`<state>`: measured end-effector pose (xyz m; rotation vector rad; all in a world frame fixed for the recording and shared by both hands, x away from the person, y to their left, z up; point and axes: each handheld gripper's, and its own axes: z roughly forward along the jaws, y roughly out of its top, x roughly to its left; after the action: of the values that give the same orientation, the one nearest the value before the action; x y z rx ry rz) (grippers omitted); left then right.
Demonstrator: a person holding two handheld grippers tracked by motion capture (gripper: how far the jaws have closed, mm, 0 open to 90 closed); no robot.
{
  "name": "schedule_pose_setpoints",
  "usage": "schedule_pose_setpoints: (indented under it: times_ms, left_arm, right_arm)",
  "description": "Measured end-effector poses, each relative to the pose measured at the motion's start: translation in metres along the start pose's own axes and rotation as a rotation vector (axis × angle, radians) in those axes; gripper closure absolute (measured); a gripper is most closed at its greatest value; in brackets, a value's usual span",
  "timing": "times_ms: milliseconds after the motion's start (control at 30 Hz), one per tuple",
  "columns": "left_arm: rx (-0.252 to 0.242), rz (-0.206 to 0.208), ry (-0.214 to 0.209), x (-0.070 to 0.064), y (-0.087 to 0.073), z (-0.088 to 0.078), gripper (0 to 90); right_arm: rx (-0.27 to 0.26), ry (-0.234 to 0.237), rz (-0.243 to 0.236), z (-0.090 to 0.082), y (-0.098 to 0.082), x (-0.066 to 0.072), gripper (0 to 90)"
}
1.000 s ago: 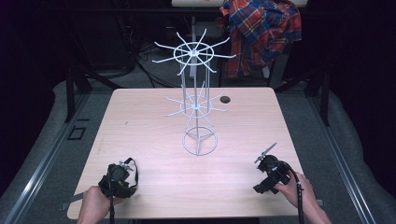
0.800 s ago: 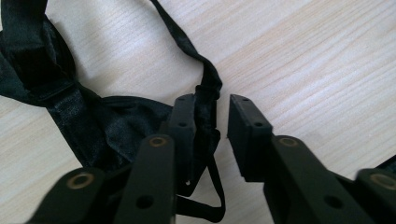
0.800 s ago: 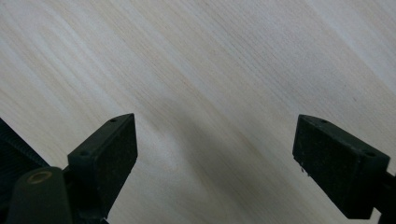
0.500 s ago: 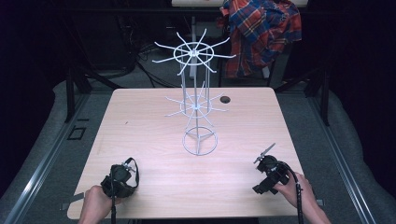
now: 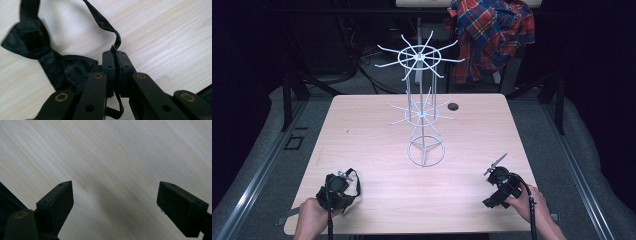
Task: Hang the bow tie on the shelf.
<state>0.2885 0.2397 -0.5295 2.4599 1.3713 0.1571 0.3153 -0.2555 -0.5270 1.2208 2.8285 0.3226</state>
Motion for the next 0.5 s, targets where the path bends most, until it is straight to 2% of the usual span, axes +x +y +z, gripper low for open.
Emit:
schedule_pose_setpoints:
  times_ms: [67,100,133,167,267,367,500]
  left_arm:
    - [-0.027,-0.014,-0.013,0.002,-0.001,-0.004,86.6]
    - [-0.057,-0.023,-0.013,0.004,-0.002,-0.008,86.6]
    - [-0.057,-0.023,-0.013,0.004,-0.002,-0.008,86.6]
    - [-0.089,-0.035,-0.017,0.006,-0.002,-0.014,86.6]
    - [-0.110,-0.044,-0.021,0.009,-0.002,-0.017,86.6]
    - [-0.152,-0.076,-0.041,0.014,-0.004,-0.024,86.6]
    - [-0.191,-0.093,-0.060,0.019,-0.005,-0.030,86.6]
  right_arm:
    - [-0.018,0.013,0.015,0.001,0.000,0.002,13.4]
    - [-0.017,0.013,0.014,0.001,0.000,0.002,13.4]
    - [-0.016,0.013,0.013,0.001,0.000,0.002,13.4]
    - [-0.009,0.005,0.007,0.001,0.000,0.001,13.4]
    - [-0.006,0.004,0.005,0.001,0.000,0.000,13.4]
    - [-0.010,0.011,0.004,0.000,0.000,0.000,13.0]
    - [-0.010,0.012,0.007,0.000,0.000,-0.001,13.0]
